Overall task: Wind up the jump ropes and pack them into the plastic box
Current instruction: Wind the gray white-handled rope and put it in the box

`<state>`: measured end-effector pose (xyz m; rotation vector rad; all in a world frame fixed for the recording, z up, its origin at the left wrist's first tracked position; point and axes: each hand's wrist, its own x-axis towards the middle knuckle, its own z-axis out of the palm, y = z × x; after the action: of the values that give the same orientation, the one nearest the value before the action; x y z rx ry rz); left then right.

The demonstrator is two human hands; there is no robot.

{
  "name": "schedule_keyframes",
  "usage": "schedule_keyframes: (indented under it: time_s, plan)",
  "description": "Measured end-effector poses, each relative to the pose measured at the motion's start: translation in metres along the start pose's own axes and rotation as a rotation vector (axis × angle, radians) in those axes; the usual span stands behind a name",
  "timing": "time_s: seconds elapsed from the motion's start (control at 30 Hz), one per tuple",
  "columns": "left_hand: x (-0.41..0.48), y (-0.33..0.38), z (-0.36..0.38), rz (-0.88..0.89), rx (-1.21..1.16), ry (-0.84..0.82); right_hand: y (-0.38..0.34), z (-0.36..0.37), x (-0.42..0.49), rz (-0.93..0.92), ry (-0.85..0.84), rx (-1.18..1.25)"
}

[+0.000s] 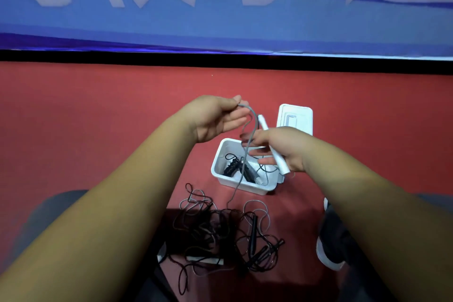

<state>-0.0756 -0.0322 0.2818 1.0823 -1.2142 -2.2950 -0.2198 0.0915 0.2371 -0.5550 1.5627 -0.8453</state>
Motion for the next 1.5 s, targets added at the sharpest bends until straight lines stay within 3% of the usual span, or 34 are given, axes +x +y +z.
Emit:
schedule_keyframes:
  time_s: [0.17,0.33,0.53,0.67,0.87,1.0,1.13,1.23,1.33,1.5]
  plan:
    - [0.005,0.009,-0.014,0.058,-0.253,0.125,0.004,0.012,-0.005,-0.065,-0.102,0.001]
    - [0.011,0.006,-0.026,0.044,-0.207,0.184,0.005,0.014,-0.006,-0.091,-0.012,0.047]
    - [0.01,-0.009,-0.015,-0.069,0.151,0.193,-0.01,0.011,-0.008,-0.182,0.101,0.297]
    - [0.005,-0.022,-0.005,-0.1,0.506,0.047,-0.022,0.0,-0.009,-0.257,0.187,0.554]
    - [0.009,-0.043,-0.007,-0.068,0.827,-0.17,-0.031,-0.016,-0.01,-0.346,0.242,0.816]
    - [0.008,-0.05,-0.007,-0.03,1.053,-0.169,-0.032,-0.026,-0.008,-0.396,0.28,0.921]
    - [0.008,-0.046,-0.005,-0.081,0.797,-0.134,-0.026,-0.032,0.001,-0.295,0.321,0.765]
    - [0.01,-0.033,-0.003,-0.031,0.563,-0.092,-0.012,-0.03,0.01,-0.094,0.341,0.367]
    - [0.007,-0.022,0.002,0.009,0.335,-0.033,0.003,-0.02,0.012,0.081,0.231,0.08]
    - [0.007,-0.008,-0.001,0.015,-0.074,0.062,0.014,0.0,0.012,0.035,0.042,-0.026]
